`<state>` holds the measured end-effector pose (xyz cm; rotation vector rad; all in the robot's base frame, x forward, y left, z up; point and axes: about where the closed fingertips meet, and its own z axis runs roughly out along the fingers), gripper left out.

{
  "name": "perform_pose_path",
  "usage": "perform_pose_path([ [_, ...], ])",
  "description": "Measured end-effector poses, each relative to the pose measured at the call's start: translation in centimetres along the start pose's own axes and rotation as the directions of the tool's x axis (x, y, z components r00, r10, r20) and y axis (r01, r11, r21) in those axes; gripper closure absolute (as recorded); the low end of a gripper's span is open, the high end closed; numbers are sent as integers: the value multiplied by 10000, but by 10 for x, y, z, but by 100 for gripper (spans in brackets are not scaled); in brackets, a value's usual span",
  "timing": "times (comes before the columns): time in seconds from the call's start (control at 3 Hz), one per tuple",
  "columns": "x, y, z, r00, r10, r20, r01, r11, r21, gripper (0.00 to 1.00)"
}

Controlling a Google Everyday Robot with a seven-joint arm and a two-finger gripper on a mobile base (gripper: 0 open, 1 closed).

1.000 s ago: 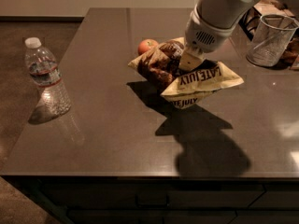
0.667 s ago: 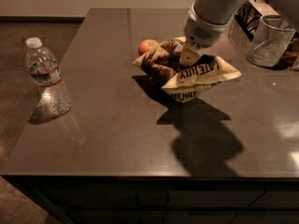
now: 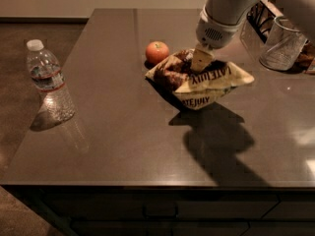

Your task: Move brown chip bag near apple

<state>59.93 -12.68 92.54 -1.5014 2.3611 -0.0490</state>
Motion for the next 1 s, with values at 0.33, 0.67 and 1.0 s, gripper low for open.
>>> perform_pose_path([
  [0.33, -1, 0, 1, 10000, -13, 15, 13, 10000, 7, 5],
  [0.67, -2, 1, 1, 10000, -23, 21, 23, 10000, 9, 0],
  [1.0, -2, 1, 1, 10000, -24, 22, 24, 10000, 10, 0],
])
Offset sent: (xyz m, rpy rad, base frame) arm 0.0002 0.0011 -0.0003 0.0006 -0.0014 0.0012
